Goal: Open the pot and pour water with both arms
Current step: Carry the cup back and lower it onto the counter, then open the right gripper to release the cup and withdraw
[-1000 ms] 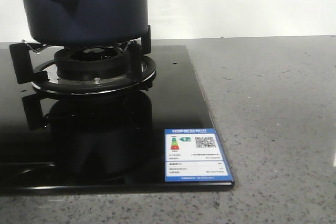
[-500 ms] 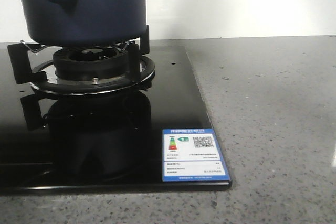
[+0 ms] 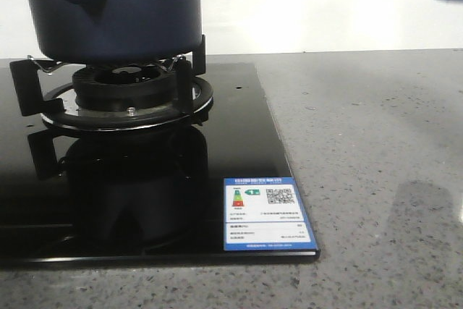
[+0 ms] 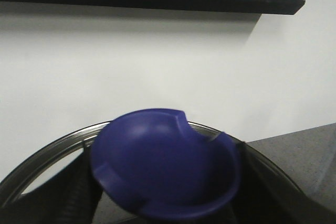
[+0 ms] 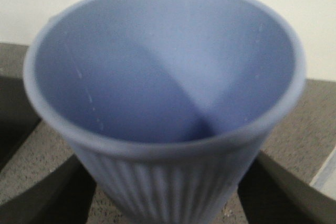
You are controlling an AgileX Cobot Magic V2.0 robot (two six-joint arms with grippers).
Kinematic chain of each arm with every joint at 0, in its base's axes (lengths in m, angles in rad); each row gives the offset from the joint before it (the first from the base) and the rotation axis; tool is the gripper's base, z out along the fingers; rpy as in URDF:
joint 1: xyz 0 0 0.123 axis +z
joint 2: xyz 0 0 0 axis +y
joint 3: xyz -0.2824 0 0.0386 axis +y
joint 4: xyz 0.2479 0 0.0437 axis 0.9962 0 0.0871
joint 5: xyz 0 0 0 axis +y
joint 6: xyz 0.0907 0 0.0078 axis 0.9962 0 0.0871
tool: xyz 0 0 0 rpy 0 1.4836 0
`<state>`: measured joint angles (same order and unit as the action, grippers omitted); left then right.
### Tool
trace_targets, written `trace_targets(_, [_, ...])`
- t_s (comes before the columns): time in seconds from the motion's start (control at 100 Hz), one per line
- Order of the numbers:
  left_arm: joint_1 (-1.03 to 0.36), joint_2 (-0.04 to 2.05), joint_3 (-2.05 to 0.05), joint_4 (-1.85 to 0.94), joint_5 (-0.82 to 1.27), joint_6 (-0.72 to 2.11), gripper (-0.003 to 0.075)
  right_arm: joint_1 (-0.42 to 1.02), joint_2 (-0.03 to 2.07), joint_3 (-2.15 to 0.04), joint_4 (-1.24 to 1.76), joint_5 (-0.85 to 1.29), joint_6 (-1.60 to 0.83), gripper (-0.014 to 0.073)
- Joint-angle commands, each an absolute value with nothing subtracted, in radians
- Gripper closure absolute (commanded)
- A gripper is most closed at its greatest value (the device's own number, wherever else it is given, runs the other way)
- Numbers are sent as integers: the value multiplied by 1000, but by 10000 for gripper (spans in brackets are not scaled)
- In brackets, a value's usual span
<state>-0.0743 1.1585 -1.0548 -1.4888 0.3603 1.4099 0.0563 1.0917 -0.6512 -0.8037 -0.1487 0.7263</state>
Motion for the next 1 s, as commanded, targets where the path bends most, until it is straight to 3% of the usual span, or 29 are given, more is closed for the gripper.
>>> trace_targets(0.0, [-72,1128,-1092,-1539,364,1408,321,23,1119,-663,-810,-272,733,262])
trace_targets(0.39, [-72,1128,-1092,-1539,364,1408,321,-82,1377,-663,-810,-581,707,262])
trace_targets(0.99, [-72,1128,-1092,-1541,364,1408,321,-137,1474,-663,-810,-647,535,261])
